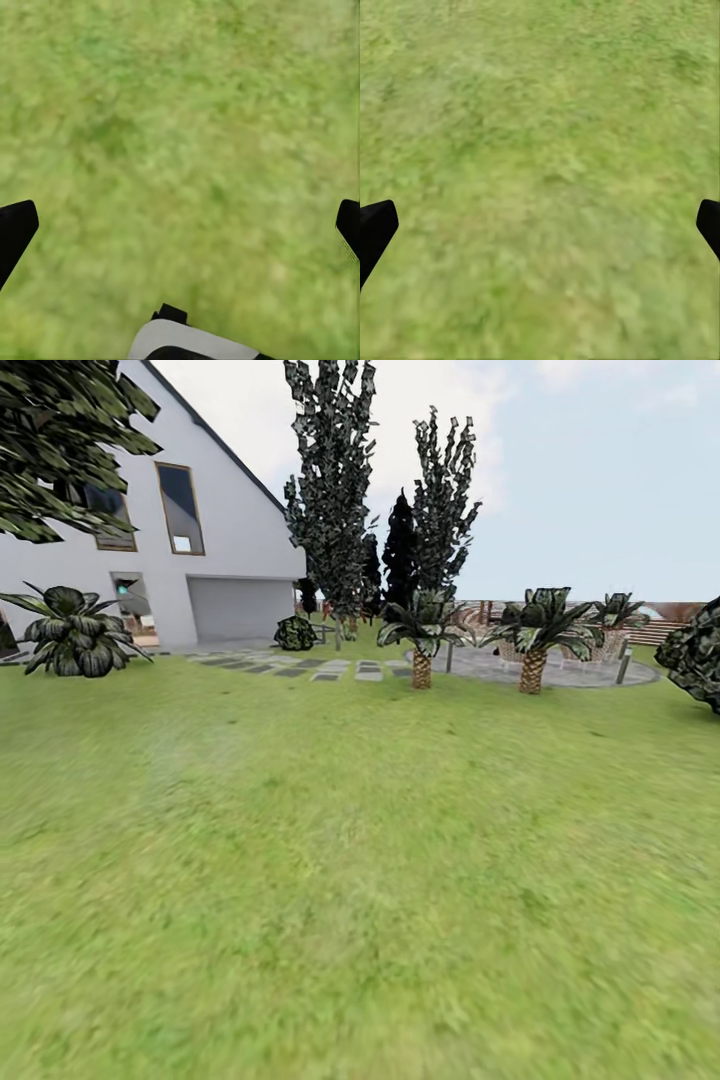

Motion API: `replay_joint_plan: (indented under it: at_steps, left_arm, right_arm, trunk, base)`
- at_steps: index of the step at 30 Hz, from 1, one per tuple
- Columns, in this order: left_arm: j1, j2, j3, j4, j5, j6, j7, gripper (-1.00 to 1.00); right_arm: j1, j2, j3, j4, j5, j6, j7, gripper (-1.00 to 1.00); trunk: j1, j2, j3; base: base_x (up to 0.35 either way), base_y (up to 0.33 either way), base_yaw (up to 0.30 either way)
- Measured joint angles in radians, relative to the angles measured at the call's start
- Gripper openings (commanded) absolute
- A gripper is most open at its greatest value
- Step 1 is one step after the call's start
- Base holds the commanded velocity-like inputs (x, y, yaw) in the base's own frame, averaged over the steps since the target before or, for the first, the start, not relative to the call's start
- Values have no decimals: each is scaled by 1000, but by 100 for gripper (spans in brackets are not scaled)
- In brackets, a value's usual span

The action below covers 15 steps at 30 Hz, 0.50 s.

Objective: Take the three Easter eggs out of the wicker basket on the lawn in the garden, then place them on the lawn next to a single tree (choose any tree) so that all three eggs are next to the same tree and none are left in the basket.

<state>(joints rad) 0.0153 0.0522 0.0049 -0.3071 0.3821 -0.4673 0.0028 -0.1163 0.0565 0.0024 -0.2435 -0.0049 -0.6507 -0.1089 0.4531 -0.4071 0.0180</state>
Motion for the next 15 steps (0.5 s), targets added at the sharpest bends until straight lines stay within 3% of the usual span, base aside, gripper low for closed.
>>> replay_joint_plan:
  at_steps: [15]
  left_arm:
    - [0, -1, 1, 0, 3, -2, 1, 100]
  right_arm:
    - [0, 1, 7, 0, 5, 0, 3, 100]
  trunk:
    - [-4, 7, 7]
  base:
    - [315, 0, -23]
